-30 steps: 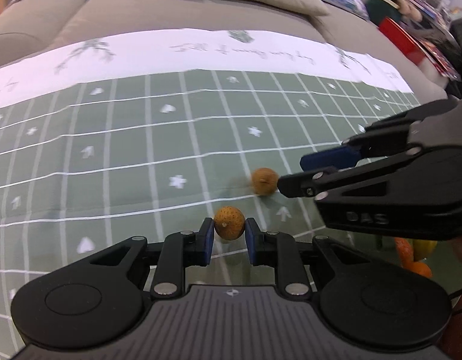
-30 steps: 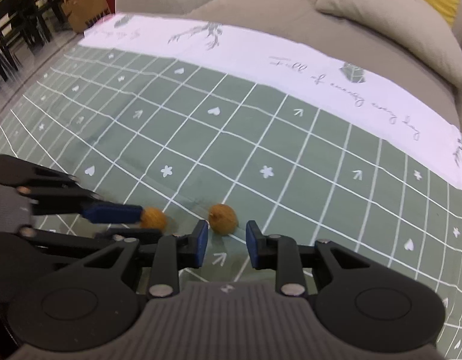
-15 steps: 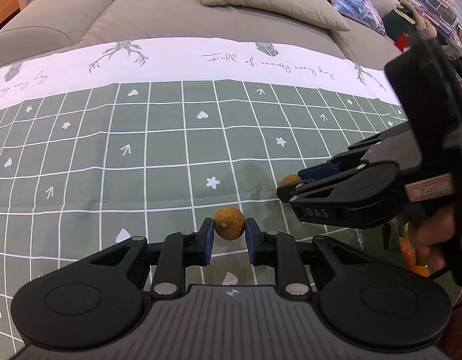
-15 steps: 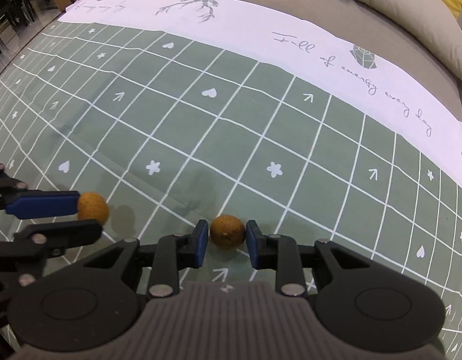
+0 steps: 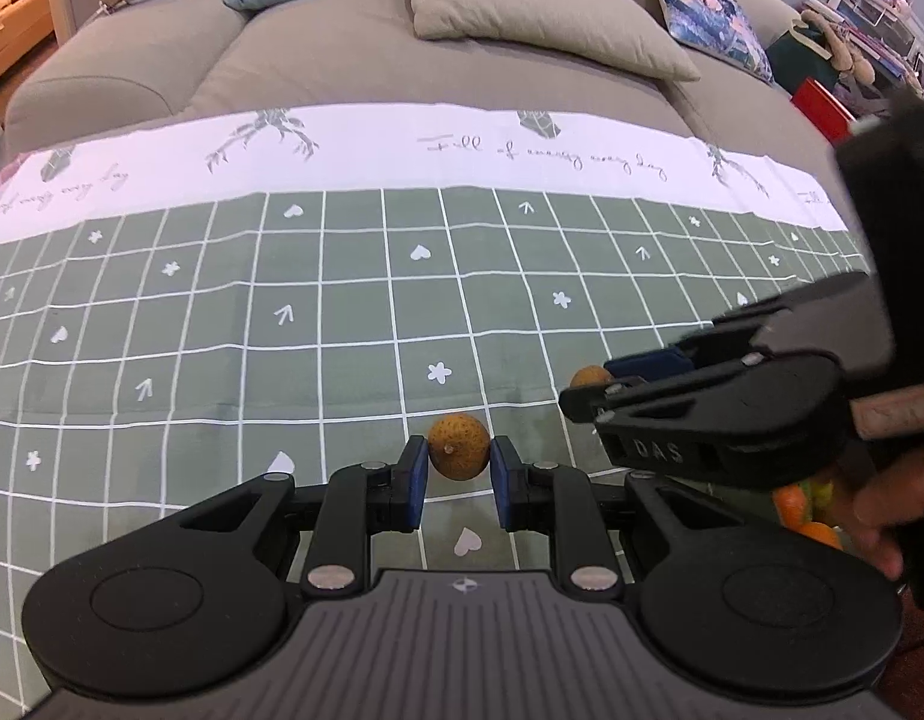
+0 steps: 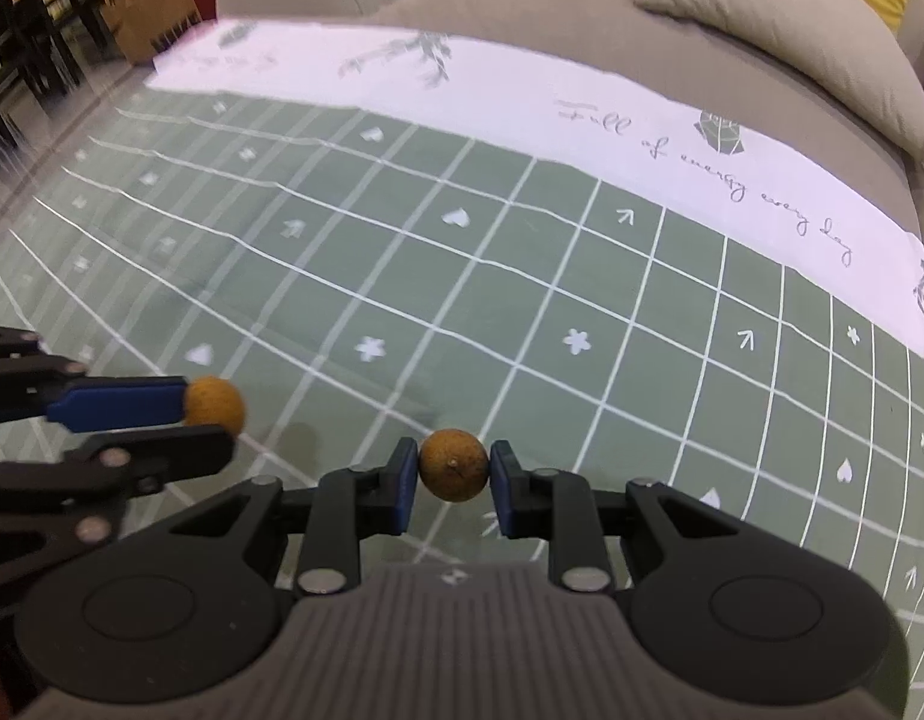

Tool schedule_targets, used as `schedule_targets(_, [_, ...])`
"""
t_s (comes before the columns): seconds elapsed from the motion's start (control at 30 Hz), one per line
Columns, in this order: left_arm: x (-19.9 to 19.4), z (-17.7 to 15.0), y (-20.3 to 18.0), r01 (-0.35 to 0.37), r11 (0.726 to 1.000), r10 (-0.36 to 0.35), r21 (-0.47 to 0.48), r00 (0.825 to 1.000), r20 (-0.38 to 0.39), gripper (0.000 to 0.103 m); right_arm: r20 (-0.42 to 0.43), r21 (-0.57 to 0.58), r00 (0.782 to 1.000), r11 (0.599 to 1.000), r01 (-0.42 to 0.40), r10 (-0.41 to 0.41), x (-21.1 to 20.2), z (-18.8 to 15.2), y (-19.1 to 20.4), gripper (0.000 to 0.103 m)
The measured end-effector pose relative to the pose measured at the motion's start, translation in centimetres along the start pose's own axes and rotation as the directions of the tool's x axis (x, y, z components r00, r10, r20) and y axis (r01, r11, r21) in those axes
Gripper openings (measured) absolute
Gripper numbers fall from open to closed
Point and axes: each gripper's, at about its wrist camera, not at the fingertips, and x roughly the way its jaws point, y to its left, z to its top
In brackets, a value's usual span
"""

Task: Organize fruits
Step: 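Carry both longans over the colander and lower them in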

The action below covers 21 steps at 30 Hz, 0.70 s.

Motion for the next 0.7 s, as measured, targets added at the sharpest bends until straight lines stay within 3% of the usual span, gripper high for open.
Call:
schedule_targets(0.33, [-5.0,-1.2,-1.5,0.004,1.0,-0.004,0.002,0.997,0.073,0.024,0.129,0.07,0.991,0.996,-0.047,0.038,-7.5,-5.1,1.5,0.021])
schedule_targets(0.5, [-6.6,-2.2,-3.2,0.059,0.998,-0.058,-0.01,0.995,0.087,0.024,0.168,0.084,0.985,0.996,-0.043,0.029,-10.4,-8.2,1.6,0.021])
schedule_targets(0.7, [-7.2,-3.4,-6.5,0.084,0.996,-0.087,0.042,0.992,0.089,0.024,0.2,0.117,0.98,0.993,-0.023,-0.001,-13.0,-12.3,0.7,0.021])
